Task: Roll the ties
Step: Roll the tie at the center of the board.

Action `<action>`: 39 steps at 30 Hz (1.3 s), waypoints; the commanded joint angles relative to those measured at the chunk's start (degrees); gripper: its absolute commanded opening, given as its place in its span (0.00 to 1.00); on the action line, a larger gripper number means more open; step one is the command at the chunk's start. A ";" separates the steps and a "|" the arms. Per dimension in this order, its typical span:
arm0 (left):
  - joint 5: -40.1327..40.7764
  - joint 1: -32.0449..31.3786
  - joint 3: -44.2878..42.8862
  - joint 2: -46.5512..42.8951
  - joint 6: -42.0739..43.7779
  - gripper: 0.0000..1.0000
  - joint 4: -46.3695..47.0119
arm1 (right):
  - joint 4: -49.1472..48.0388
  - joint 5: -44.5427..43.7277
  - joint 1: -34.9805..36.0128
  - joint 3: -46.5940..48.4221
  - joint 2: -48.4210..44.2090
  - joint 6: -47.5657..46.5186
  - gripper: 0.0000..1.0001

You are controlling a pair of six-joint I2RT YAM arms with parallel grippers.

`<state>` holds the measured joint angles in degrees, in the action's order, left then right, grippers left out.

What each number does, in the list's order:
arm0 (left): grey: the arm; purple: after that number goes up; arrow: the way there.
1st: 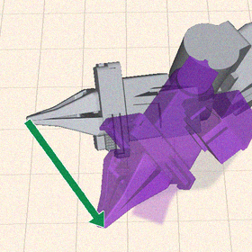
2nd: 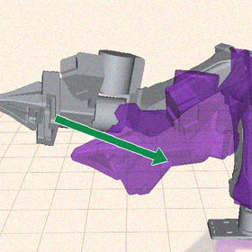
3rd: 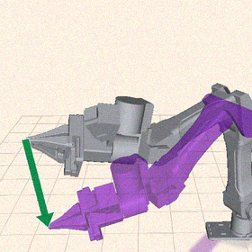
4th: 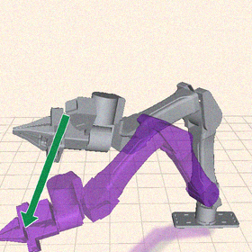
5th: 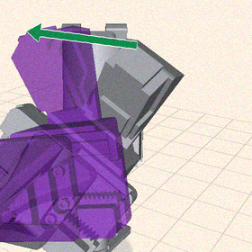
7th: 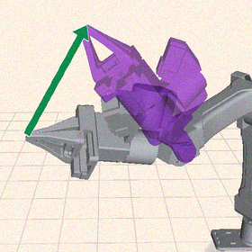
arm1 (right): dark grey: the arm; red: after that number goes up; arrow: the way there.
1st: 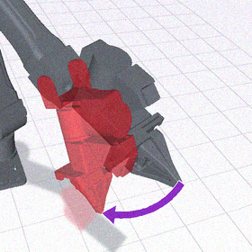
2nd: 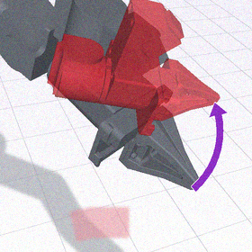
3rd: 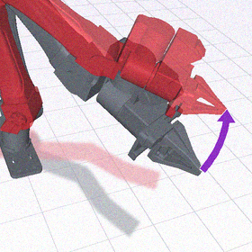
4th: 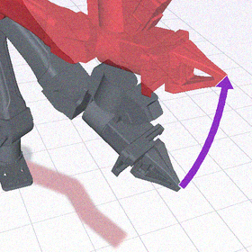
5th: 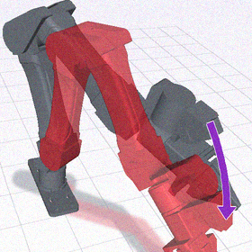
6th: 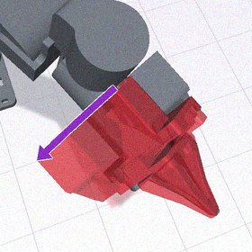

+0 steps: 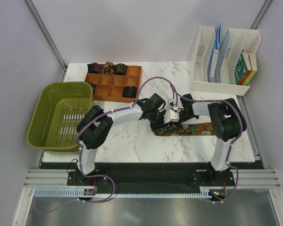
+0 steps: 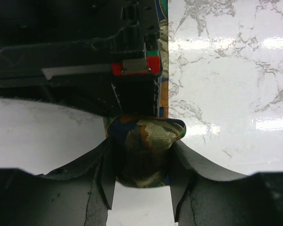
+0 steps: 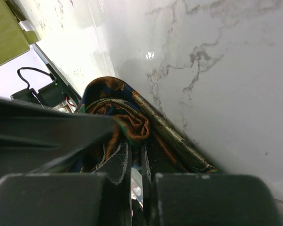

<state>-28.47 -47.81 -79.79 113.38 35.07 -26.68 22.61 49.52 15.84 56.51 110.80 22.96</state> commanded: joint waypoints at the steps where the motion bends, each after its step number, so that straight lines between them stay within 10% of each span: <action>1: 0.43 -1.06 -0.55 2.72 -0.97 0.51 1.37 | -3.63 -4.96 0.25 -1.93 0.82 -0.90 0.00; 15: 5.79 -1.32 1.39 6.23 2.55 0.40 -5.66 | 13.58 0.40 -5.55 3.95 -6.47 -11.35 0.45; 39: 5.09 -1.32 -1.16 9.05 3.69 0.40 -8.13 | -10.39 4.01 -5.47 -5.89 -6.30 3.32 0.45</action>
<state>-27.42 -48.99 -83.15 117.51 36.01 -29.47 18.13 54.17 9.63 50.70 102.89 24.27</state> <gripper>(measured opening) 0.411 0.466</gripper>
